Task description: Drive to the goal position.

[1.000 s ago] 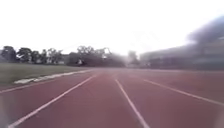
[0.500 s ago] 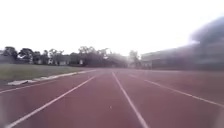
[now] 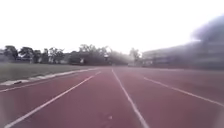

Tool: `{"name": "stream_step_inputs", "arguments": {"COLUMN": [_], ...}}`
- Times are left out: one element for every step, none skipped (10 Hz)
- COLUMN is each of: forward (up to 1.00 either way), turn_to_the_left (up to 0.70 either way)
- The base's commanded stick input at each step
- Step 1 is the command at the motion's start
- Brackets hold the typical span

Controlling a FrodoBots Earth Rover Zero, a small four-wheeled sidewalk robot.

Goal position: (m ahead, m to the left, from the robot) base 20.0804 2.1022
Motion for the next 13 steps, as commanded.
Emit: {"name": "stream_step_inputs", "arguments": {"forward": [0.7,0.7,0.7,0.7,0.7,0.7,0.7,0.7,0.7,0.7,0.7,0.7,0.7], "turn_to_the_left": [0.0,0.0,0.0,0.0,0.0,0.0,0.0,0.0,0.0,0.0,0.0,0.0,0.0]}}
